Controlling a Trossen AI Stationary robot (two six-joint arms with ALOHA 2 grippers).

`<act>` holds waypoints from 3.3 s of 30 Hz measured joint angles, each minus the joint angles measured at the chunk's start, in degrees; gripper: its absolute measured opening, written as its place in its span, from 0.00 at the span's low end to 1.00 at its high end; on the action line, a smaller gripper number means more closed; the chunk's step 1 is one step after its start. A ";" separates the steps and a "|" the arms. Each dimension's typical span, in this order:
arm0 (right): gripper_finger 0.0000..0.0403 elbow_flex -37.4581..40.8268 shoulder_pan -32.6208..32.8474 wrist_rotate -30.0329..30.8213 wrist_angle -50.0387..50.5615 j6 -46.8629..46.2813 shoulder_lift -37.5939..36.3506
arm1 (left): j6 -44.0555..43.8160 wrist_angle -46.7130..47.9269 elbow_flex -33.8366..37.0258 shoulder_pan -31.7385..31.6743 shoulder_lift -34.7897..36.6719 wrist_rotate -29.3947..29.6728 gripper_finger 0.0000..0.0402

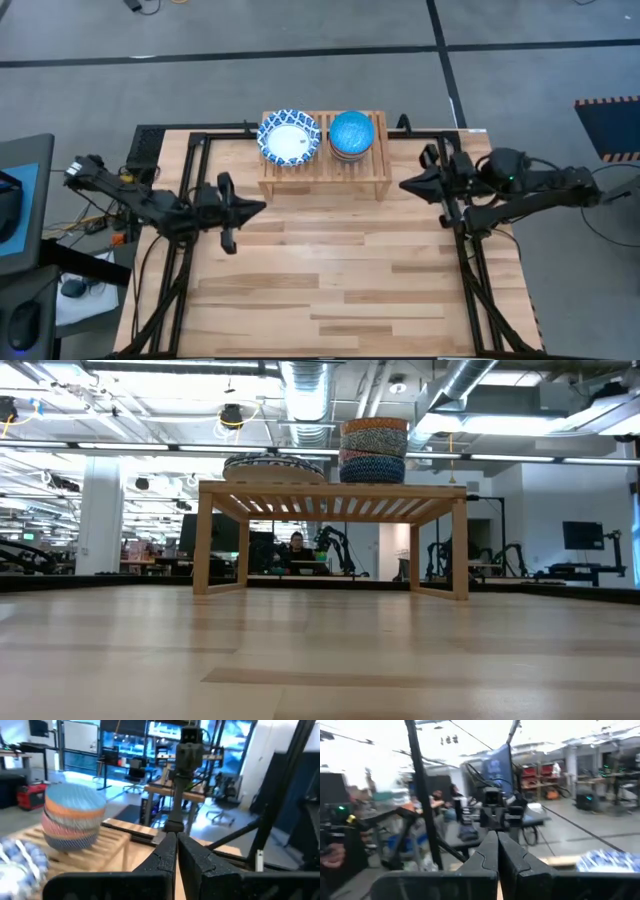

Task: Place and stack bowls onto a shelf
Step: Return to Home Position

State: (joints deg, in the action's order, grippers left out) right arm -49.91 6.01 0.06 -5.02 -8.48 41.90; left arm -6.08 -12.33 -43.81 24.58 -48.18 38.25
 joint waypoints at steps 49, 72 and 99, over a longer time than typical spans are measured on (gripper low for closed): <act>0.06 47.93 -1.54 4.30 -2.26 -1.44 -41.81 | 10.17 9.75 38.28 0.47 48.10 -4.60 0.00; 0.06 49.51 -2.02 2.57 1.32 -0.04 -41.78 | 7.21 7.34 43.28 -2.56 47.93 -10.25 0.00; 0.09 49.62 -6.65 1.26 3.81 -0.50 -39.16 | 1.87 8.95 43.43 -16.24 46.31 -27.12 0.00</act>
State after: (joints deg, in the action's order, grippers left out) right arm -0.30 -0.64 1.32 -1.20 -8.97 2.74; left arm -4.21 -3.39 -0.38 8.34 -1.87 11.14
